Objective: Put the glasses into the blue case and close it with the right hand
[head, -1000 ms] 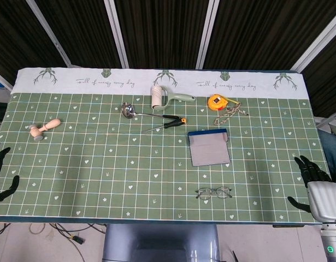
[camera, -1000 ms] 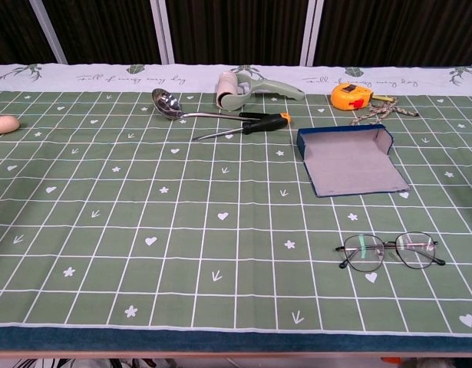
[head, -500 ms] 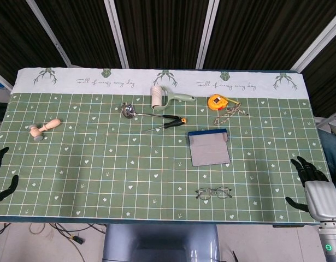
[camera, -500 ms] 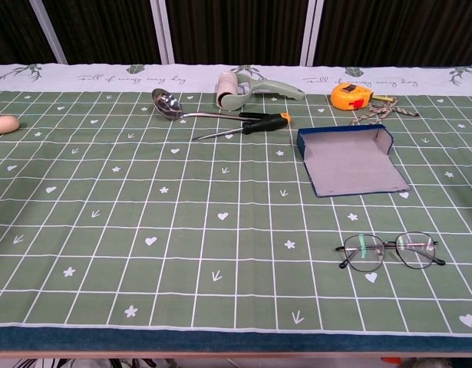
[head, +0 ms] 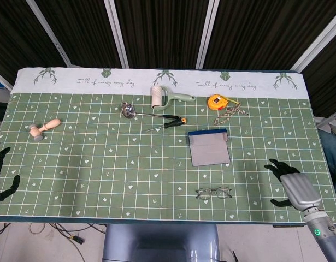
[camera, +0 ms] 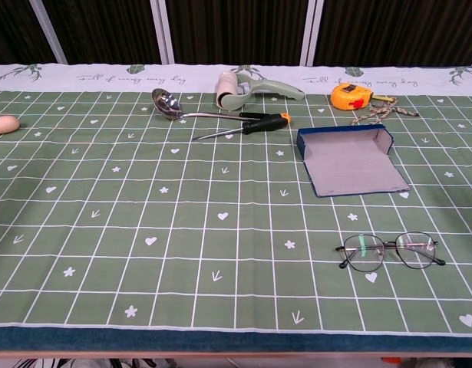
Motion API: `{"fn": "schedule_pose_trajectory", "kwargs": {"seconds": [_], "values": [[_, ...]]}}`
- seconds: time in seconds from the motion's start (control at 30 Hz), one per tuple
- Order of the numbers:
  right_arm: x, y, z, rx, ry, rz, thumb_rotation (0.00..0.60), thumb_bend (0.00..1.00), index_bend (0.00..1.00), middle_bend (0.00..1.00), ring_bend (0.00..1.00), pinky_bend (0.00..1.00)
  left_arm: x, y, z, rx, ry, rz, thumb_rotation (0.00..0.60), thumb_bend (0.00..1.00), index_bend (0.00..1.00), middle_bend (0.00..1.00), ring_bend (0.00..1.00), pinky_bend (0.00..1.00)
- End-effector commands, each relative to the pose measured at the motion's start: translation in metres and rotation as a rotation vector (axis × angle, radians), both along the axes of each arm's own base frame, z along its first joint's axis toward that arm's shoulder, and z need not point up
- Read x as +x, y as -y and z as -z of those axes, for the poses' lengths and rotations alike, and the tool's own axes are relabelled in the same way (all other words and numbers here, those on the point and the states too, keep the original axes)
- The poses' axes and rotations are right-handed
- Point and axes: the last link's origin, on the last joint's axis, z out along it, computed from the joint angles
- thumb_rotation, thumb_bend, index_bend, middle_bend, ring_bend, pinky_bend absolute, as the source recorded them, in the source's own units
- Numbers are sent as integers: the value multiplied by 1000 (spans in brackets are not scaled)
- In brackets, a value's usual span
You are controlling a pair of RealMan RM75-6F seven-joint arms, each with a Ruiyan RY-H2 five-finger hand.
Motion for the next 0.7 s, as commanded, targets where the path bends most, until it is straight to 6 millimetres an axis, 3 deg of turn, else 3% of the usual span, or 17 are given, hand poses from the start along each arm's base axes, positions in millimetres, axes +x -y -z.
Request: {"fn": "schedule_pose_trajectory", "kwargs": {"seconds": [0.03,0.37,0.7], "values": [[17,23,21,101,24,14,600,141,206,114,157,258,0,-1,0,-3,2,-7,600,357,111,7,0,0],[32,38,77,119,60,14,600,178,318,114,157,258,0,-2,-2,2,6,-16,600,359,115,7,0,0],[44,35,112,115,74,16,600,237,381,114,157,258,-2,-2,-1,10,-4,-23,600,365,118,7,0,0]]}}
